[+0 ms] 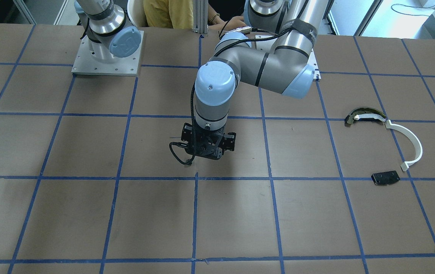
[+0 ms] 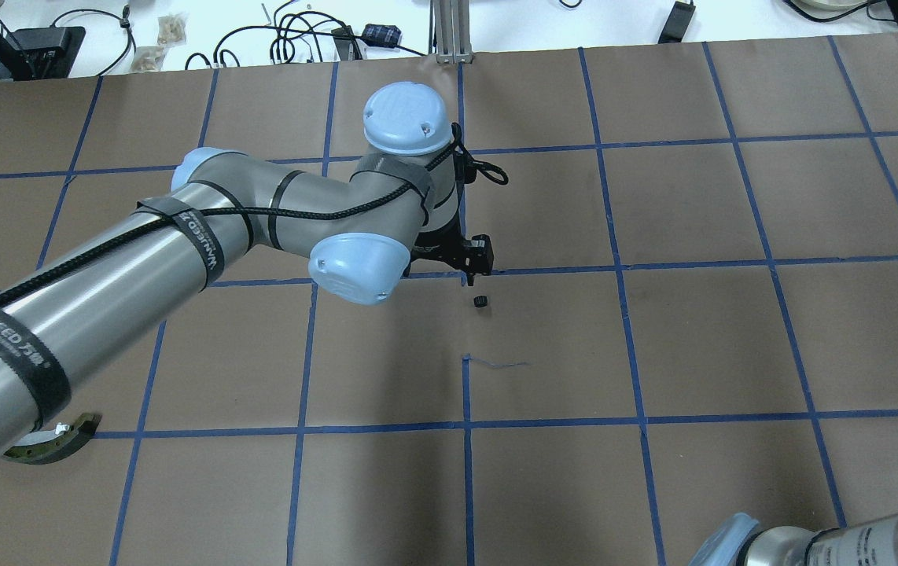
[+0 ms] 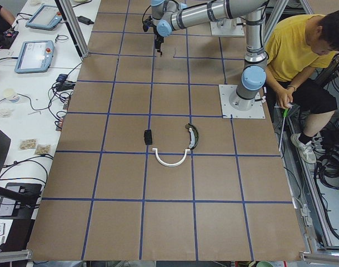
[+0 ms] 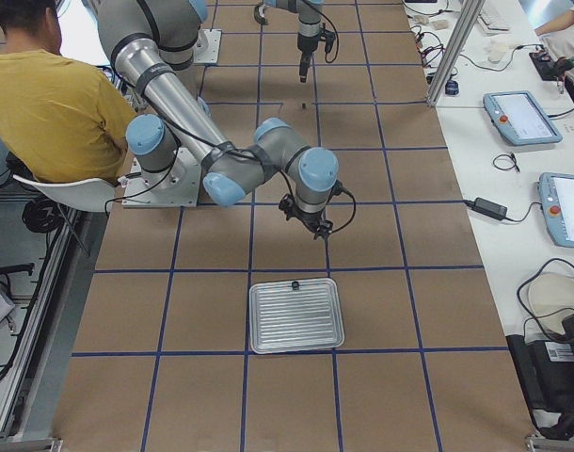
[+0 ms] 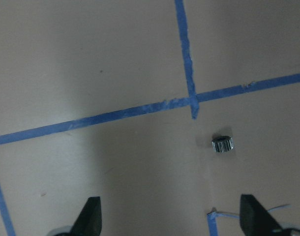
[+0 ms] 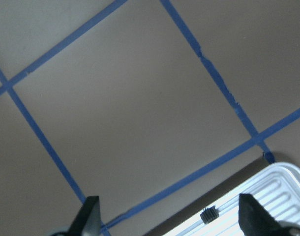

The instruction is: Place bearing gear from tray to pile

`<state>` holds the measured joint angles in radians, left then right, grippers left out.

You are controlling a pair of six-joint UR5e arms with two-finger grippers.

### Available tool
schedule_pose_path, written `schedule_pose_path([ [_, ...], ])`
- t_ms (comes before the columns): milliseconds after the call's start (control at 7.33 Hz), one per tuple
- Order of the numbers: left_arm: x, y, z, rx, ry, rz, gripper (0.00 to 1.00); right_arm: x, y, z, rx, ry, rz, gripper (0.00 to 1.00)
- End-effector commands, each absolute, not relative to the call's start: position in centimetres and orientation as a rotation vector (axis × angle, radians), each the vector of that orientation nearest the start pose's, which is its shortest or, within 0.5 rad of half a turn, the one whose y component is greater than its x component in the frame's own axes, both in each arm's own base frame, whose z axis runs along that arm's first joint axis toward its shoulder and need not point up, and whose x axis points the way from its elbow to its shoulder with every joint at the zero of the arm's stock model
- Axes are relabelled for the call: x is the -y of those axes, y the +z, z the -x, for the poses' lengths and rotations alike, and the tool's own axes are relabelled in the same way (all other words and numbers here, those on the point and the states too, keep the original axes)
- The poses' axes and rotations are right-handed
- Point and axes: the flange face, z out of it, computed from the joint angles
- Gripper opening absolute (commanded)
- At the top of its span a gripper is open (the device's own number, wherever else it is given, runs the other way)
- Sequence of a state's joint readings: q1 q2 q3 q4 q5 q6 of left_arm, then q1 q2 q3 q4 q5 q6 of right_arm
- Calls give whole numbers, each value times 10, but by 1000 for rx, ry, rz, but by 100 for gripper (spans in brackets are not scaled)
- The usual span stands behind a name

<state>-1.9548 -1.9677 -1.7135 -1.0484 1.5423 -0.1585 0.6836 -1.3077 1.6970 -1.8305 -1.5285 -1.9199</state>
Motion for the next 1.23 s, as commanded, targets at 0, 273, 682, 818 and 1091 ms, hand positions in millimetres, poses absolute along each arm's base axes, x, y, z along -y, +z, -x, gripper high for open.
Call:
schedule_pose_path([
  [0,496,216,384,-3129,13,-454,100,429,279,411,-2370,-159,1806,100],
  [273,491,194,398,-3113,39,-503,100,439,243,434,-2170,-322,2049,92],
  [682,501,182,404,-3120,-23,-532,93,456,210,467,-2136,-326,2086,94],
  [818,501,179,405,-3117,-29,-548,90,454,205,464,-2191,-321,1994,94],
  [1091,500,175,406,-3113,-15,-553,59,455,198,458,-2220,-314,1920,93],
])
